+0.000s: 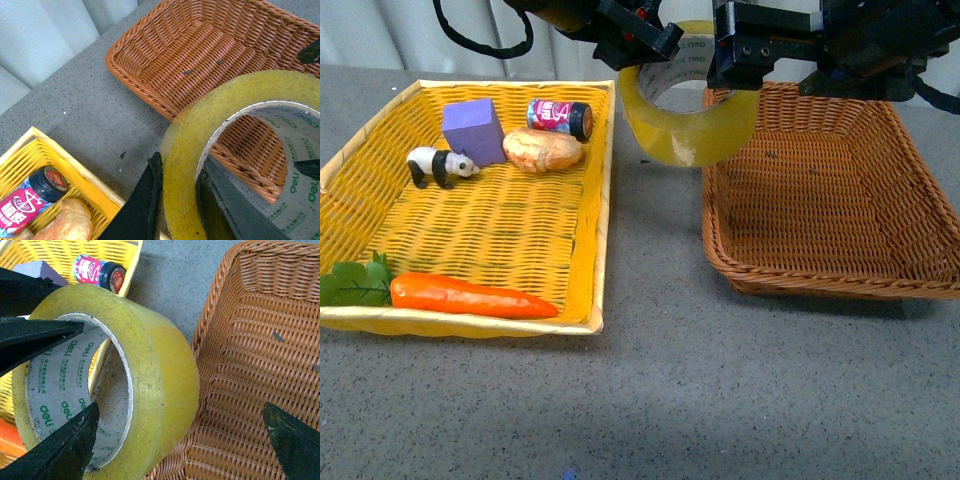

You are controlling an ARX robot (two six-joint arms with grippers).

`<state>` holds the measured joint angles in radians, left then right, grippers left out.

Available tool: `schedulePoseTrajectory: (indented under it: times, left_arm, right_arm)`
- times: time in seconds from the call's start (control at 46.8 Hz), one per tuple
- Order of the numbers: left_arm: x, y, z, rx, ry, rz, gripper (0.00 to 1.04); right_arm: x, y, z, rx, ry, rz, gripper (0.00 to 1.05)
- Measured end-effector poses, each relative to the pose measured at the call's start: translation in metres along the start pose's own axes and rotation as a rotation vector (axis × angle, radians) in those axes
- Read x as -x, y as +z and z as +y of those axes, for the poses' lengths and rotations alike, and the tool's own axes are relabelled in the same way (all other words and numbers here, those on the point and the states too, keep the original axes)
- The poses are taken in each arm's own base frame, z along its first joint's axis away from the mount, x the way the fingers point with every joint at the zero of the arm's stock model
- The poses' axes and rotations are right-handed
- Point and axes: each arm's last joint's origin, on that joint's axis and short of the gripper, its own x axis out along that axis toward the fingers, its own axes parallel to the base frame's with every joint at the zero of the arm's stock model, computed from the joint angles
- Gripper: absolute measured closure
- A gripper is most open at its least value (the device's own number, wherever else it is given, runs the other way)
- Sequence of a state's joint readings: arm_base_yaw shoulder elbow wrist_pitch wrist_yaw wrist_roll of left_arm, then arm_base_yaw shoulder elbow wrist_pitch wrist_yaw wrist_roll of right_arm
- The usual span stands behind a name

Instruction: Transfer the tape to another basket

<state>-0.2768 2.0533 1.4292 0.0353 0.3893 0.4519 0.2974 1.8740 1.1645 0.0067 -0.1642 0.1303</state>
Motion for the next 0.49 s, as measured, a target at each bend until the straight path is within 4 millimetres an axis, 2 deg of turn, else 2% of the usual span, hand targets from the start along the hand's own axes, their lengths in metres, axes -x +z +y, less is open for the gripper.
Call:
schedulePoseTrajectory:
  times: [0.107,0.149,0.235,0.491]
  left_arm:
    - [0.0,0.0,0.0,0.0,0.0,0.0,0.89]
    - [0.0,0.0,0.0,0.0,0.0,0.0,0.89]
    - [0.0,0.0,0.0,0.0,0.001,0.0,0.89]
    - [-0.0001,0.0,0.0001,-0.004,0.008,0.004,0.89]
  right_arm:
    - [-0.0037,0.0005,-0.0004,-0.014,0.006,0.006,0.12]
    - [-0.0048,0.0006,-0.0005,-0.015,0.007,0.007,0.18]
    - [-0.0078,-0.0003,-0.0008,-0.029,0.016,0.018,0.35]
    - [-0.0104,0.0027,0.0018,-0.063,0.029,0.021,0.66]
